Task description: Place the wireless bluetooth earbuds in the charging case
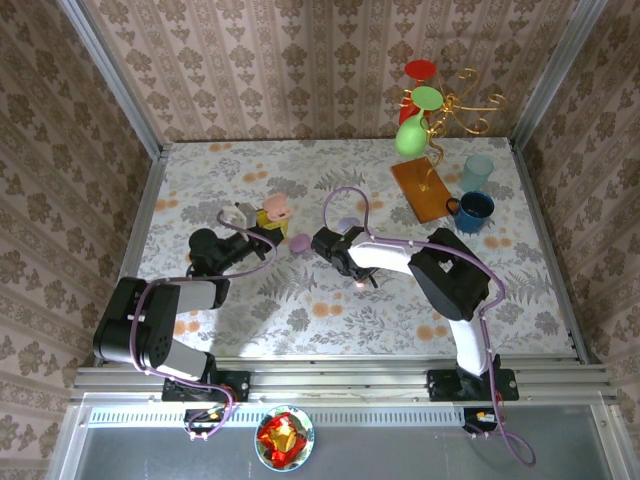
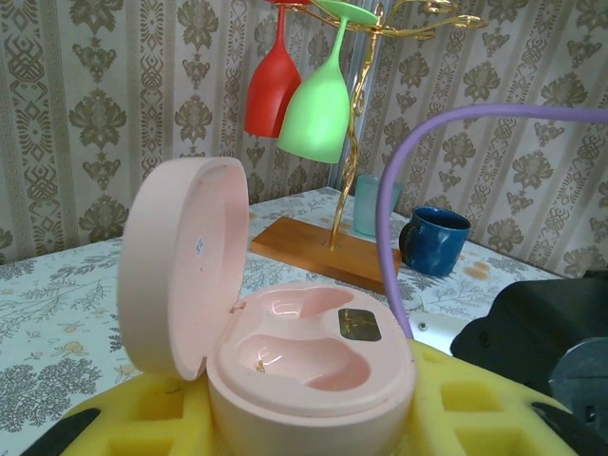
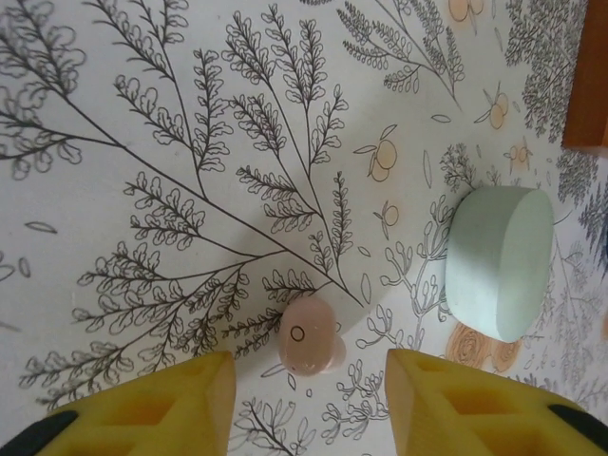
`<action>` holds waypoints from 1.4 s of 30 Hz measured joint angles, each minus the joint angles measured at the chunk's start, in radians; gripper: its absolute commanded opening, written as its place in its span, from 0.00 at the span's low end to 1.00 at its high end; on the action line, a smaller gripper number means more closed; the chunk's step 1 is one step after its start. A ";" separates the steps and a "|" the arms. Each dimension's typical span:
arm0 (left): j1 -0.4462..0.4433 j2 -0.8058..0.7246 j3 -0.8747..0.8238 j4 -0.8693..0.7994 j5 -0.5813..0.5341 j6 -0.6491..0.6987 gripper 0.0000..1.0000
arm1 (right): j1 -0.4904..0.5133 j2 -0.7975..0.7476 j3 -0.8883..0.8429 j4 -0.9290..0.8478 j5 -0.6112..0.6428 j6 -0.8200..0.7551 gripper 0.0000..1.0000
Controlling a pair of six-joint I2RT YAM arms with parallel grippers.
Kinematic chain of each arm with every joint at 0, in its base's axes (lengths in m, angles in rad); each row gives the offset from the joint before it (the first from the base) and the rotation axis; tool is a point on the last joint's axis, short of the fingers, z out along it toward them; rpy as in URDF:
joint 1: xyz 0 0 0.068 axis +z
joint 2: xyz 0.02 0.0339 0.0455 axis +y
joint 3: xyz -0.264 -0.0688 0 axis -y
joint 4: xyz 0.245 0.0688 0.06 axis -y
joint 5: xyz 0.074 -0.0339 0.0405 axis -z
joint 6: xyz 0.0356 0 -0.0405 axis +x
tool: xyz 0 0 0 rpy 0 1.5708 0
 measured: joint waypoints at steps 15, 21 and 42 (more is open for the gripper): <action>0.000 0.000 0.000 0.000 0.020 0.000 0.20 | -0.025 0.021 0.006 0.000 0.018 -0.004 0.33; 0.000 0.000 0.000 0.000 0.022 0.000 0.20 | -0.034 0.029 0.006 0.000 0.017 -0.008 0.27; -0.028 0.055 0.021 0.000 0.080 0.001 0.20 | -0.048 -0.226 -0.105 0.084 -0.095 -0.007 0.17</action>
